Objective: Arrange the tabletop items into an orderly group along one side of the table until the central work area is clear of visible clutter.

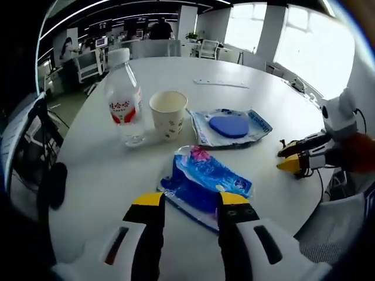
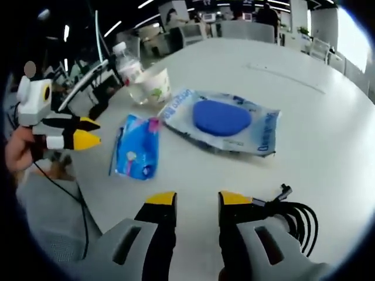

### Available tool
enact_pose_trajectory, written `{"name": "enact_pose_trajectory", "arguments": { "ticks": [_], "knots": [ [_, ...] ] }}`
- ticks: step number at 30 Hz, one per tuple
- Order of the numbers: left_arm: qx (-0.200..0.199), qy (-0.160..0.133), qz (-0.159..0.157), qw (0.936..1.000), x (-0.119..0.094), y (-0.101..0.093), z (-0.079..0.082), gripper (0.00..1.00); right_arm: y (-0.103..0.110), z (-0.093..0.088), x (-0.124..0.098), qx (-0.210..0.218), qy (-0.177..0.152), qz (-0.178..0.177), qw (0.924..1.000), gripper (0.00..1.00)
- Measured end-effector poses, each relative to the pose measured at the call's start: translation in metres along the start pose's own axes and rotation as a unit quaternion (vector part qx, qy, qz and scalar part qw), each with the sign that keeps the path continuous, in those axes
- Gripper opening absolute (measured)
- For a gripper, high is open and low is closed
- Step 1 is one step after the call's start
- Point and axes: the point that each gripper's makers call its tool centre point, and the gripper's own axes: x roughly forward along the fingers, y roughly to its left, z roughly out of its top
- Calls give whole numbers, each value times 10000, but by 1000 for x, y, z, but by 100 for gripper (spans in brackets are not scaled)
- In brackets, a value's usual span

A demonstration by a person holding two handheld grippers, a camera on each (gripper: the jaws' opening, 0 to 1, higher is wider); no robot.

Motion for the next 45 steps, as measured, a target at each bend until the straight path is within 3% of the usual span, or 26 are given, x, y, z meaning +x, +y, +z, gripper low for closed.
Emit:
{"name": "enact_pose_trajectory", "arguments": {
  "ticks": [25, 35, 40, 45],
  "knots": [
    [77, -119, -205, 9997, -25, -2, -25, 48, 92, 1, 14, -27, 107, 649, 9978, 29],
    [5, -121, -202, 9997, -31, 8, -32, 48, 109, 5, 23, 31, 207, 689, 9974, 30],
    [-49, -118, -158, 9998, -35, 17, -33, 48, 115, 6, 30, 309, 286, 673, 9968, 31],
    [-82, -125, -113, 9998, -37, 25, -36, 49, 113, 5, 38, 617, 280, 339, 9971, 32]
  ]
}}
